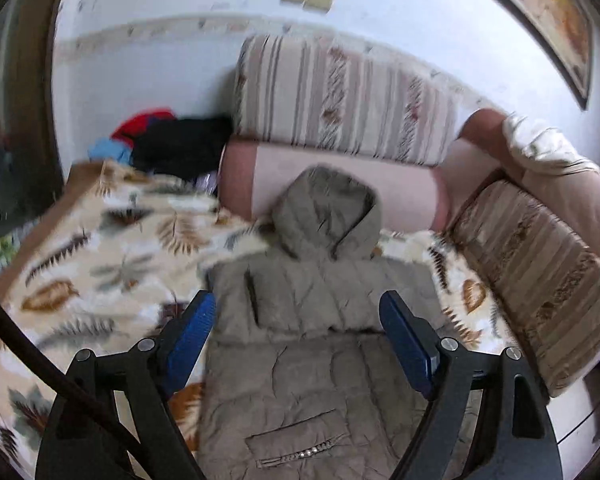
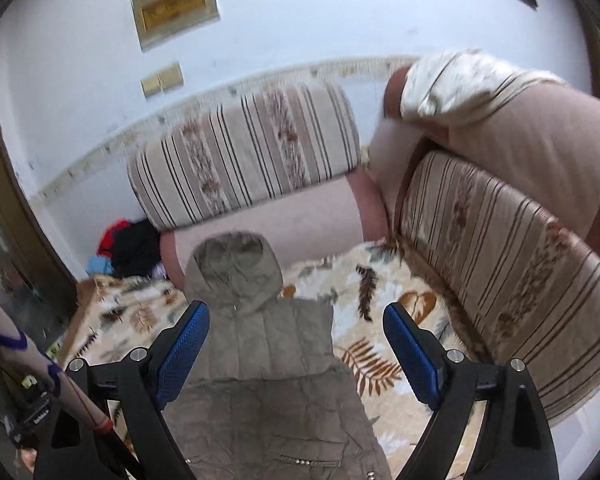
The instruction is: Fold large clothes
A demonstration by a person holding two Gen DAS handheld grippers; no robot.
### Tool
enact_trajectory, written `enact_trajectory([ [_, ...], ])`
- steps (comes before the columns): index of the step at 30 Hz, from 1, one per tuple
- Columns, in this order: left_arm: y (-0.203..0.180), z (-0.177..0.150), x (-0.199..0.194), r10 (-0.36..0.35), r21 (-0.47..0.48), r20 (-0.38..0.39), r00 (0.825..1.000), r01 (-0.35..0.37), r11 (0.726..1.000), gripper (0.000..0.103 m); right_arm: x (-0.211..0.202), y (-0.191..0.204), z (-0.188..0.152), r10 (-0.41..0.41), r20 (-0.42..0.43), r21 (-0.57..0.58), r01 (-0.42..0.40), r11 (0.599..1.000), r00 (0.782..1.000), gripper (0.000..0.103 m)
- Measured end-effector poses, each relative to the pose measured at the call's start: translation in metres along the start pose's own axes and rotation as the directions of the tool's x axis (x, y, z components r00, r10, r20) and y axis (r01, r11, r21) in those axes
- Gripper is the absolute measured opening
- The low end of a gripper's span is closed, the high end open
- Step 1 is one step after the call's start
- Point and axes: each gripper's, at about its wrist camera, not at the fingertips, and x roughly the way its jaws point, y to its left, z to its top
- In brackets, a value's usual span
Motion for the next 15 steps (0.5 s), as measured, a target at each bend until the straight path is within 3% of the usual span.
enact_trajectory([
  [3,0.012,-0.023,0.033,0.025,-0.037,-0.014,1.000,-0.025,0.999,0.083,0.038,0.011,-0.003,-0.018,-0.059,-0.014,0.017,1.000,0.998,0.092],
  [7,0.033,-0.052,0.079,0.116,-0.078,-0.034,0.993,-0.118,0.990,0.083,0.097,0.035,-0.001,-0.033,-0.135,-0.013,0.031,0.999,0.990,0.092],
  [13,0.074,-0.075,0.129,0.238,-0.081,-0.046,0.970,-0.241,0.967,0.083,0.213,0.099,-0.006,-0.049,-0.224,-0.060,0.036,0.998,0.973,0.092],
  [15,0.084,-0.081,0.140,0.241,-0.073,-0.058,0.969,-0.245,0.967,0.083,0.251,0.123,-0.012,-0.040,-0.243,-0.074,0.023,0.997,0.969,0.092],
])
